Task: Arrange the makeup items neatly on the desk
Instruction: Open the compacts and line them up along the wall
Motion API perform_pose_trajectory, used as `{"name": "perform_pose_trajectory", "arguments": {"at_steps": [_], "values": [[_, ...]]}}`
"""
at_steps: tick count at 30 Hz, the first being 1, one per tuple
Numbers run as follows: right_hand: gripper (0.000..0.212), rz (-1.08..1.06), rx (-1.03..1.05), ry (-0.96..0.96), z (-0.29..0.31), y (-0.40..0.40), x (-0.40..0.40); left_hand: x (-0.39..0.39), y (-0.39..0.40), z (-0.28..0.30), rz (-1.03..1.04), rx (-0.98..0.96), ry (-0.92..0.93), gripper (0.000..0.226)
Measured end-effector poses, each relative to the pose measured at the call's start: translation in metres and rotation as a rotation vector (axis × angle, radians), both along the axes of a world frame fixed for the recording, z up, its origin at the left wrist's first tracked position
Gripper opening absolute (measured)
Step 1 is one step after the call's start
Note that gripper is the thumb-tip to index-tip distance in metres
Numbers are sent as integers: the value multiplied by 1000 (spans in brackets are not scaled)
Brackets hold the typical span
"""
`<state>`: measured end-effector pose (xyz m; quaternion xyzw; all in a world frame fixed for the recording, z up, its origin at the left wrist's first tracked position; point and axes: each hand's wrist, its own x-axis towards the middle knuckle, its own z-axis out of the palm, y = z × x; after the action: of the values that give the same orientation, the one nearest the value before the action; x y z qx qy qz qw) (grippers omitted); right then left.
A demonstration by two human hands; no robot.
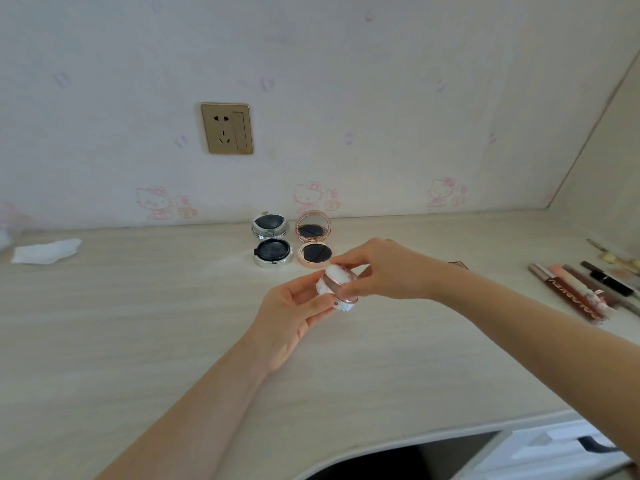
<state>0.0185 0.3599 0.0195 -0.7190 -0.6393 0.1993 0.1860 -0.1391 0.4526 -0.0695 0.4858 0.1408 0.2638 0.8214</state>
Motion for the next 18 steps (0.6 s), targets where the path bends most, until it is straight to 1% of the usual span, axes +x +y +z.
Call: {"name": "perform_pose_trajectory", "arguments": {"at_steps": [2, 4, 6, 8, 11, 13, 15, 18], "values": [[31, 14, -14, 56, 3, 1, 3, 1, 0, 0, 13, -22, -7, 52], [43, 7, -19, 181, 4, 3, 5, 2, 1, -1, 26, -36, 0, 53], [53, -18, -27, 269, 4, 3, 7, 1, 2, -1, 40, -5, 34, 50], [49, -43, -43, 250, 3, 3, 9, 1, 3, -3, 70, 141, 128, 44], [35, -20, -36, 124, 2, 6, 11, 2, 1, -4, 144, 396, 274, 40], [31, 6, -16, 61, 0, 7, 12, 4, 0, -5, 214, 532, 319, 40], [29, 28, -5, -20, -2, 8, 15, 7, -1, -6, 274, 709, 381, 41], [22, 38, 0, -93, -9, 9, 22, 12, 0, -8, 307, 936, 429, 40]]}}
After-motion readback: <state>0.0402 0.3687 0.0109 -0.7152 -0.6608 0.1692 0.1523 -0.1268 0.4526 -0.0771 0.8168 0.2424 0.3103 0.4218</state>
